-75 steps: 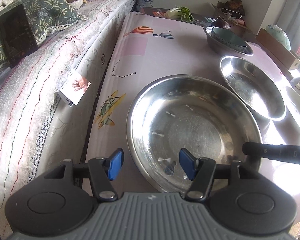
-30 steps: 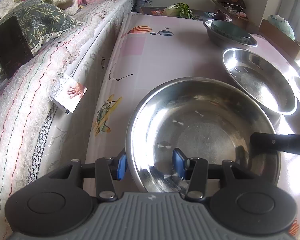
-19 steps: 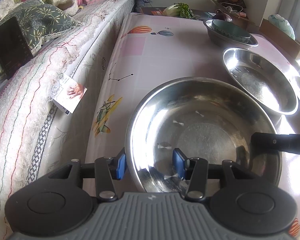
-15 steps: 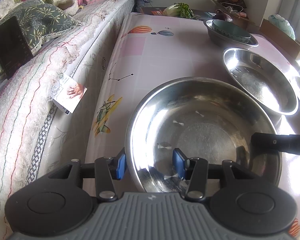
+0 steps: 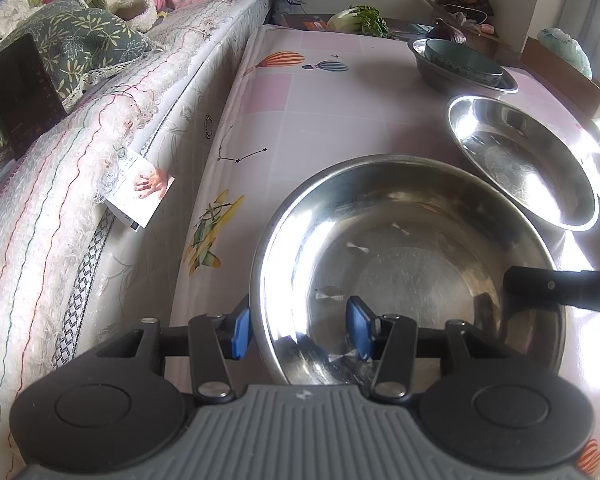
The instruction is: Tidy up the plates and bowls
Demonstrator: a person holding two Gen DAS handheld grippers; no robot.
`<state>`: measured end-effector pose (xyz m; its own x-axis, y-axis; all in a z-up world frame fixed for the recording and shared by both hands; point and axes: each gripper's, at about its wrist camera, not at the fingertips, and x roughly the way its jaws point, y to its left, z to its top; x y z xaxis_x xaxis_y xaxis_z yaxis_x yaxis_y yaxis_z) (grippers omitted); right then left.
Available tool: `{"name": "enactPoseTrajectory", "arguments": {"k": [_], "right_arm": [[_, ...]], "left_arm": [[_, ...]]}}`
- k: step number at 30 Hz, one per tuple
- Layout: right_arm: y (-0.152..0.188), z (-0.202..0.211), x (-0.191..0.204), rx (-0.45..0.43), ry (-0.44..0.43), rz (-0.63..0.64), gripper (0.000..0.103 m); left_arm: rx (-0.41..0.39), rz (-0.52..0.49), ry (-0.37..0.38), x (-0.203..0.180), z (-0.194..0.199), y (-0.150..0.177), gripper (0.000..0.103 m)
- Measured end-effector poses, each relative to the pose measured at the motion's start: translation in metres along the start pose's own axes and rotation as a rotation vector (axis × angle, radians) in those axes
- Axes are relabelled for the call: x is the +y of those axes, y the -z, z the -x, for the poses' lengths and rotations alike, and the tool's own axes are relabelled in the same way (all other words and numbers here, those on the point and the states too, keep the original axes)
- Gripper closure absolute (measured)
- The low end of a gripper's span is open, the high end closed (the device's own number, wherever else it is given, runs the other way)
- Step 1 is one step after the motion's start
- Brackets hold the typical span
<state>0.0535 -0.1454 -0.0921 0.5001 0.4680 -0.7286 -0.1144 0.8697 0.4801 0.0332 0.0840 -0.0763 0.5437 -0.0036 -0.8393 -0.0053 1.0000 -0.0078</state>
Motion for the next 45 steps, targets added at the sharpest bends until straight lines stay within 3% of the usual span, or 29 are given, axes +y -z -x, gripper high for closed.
{"name": "enactPoseTrajectory", "arguments": {"k": [45], "right_arm": [[-0.0013,0.0015,-0.0003,-0.006,0.012,-0.002,0.087]], "left_arm": [[0.014,0.009,0.028,-0.004,0.0083,0.0054,0.052]]}}
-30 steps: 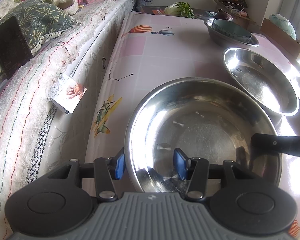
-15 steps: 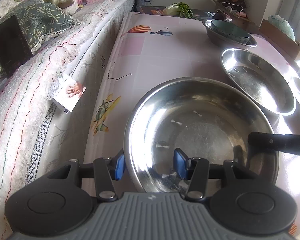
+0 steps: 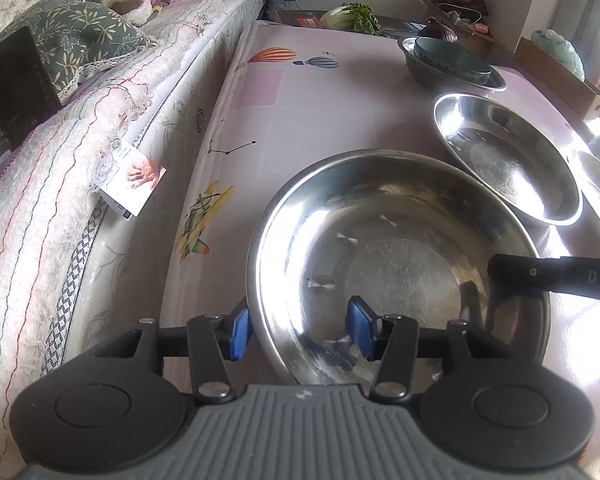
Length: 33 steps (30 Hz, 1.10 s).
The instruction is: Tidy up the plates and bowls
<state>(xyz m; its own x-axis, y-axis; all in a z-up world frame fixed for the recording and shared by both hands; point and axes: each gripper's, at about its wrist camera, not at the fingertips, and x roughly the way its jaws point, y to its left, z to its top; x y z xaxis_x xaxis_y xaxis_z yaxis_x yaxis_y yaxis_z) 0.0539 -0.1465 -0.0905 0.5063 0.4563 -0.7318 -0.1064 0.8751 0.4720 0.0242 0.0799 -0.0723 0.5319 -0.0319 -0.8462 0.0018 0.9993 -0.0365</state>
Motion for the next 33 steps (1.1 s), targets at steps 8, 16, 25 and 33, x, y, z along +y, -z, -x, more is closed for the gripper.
{"name": "enactPoseTrajectory", "arguments": {"k": [8,16,25,33], "right_arm": [[0.0002,0.0,0.0001,0.0,0.0,-0.001,0.087],[0.0002,0.0001,0.0001,0.0,0.0,0.0,0.087],[0.0004,0.0002,0.0,-0.001,-0.001,0.0,0.087],[0.0004,0.0004,-0.0001,-0.005,0.003,0.004,0.087]], "left_arm": [[0.0,-0.001,-0.001,0.0002,0.0,0.0003,0.052],[0.0,-0.001,-0.001,0.0002,0.0,0.0005,0.052],[-0.006,-0.011,-0.008,-0.001,-0.0011,0.0012,0.052],[-0.017,-0.033,-0.032,-0.0028,-0.0039,0.0005,0.05]]}}
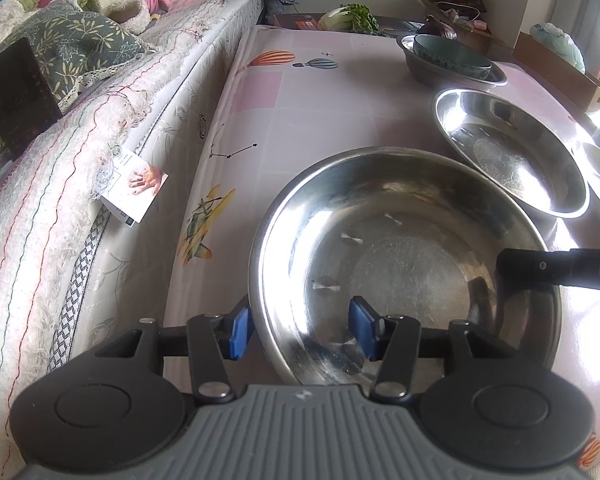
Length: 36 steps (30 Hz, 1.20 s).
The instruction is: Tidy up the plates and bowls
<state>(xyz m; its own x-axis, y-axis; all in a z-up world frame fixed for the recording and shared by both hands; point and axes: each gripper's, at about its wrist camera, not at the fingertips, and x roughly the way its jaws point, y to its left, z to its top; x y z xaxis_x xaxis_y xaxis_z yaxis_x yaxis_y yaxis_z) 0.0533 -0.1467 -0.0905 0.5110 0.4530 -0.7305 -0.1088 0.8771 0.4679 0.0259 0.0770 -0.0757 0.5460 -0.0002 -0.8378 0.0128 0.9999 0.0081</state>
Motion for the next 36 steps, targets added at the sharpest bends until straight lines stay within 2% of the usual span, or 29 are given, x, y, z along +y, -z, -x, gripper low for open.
{"name": "enactPoseTrajectory", "arguments": {"k": [11,17,36], "right_arm": [[-0.001,-0.002,0.005,-0.031,0.025,0.056,0.087],[0.001,-0.001,0.01,-0.04,0.05,0.098,0.087],[0.004,0.004,0.024,-0.066,0.05,0.172,0.087]], "left_arm": [[-0.027,-0.023,-0.027,-0.005,-0.004,-0.004,0.05],[-0.03,-0.023,-0.047,-0.006,-0.001,-0.006,0.054],[-0.039,-0.004,-0.063,-0.001,0.013,-0.001,0.054]]}}
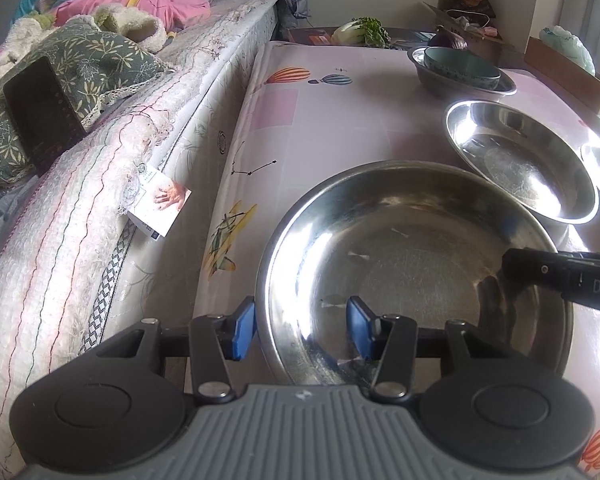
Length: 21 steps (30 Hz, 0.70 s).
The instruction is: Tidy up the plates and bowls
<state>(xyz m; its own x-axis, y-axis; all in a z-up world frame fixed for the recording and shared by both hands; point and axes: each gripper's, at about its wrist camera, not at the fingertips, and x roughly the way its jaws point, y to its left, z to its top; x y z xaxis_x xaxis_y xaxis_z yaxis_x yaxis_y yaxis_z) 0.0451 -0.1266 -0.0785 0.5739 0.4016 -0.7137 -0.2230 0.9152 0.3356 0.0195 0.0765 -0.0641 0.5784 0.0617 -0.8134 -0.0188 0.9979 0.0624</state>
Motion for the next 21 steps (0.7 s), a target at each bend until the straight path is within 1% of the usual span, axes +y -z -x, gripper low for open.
{"name": "enactPoseTrajectory", "arguments": {"k": [10,14,17,19,21], "right_arm": [[0.001,0.003,0.001,-0.006,-0.001,0.012,0.087],[0.003,0.001,-0.004,0.01,0.008,0.003,0.087],[0.006,-0.002,-0.009,0.027,0.013,-0.021,0.087],[0.007,-0.001,-0.01,0.024,0.018,-0.026,0.087],[0.007,0.0,-0.01,0.017,0.023,-0.027,0.087]], "left_arm": [[-0.016,-0.005,-0.005,0.0,0.004,0.0,0.054],[-0.024,-0.006,0.017,0.0,0.006,0.001,0.054],[-0.036,0.002,0.034,0.003,0.006,0.001,0.058],[-0.03,0.02,0.041,0.008,0.003,0.002,0.06],[-0.013,0.04,0.047,0.014,-0.002,0.002,0.066]]}}
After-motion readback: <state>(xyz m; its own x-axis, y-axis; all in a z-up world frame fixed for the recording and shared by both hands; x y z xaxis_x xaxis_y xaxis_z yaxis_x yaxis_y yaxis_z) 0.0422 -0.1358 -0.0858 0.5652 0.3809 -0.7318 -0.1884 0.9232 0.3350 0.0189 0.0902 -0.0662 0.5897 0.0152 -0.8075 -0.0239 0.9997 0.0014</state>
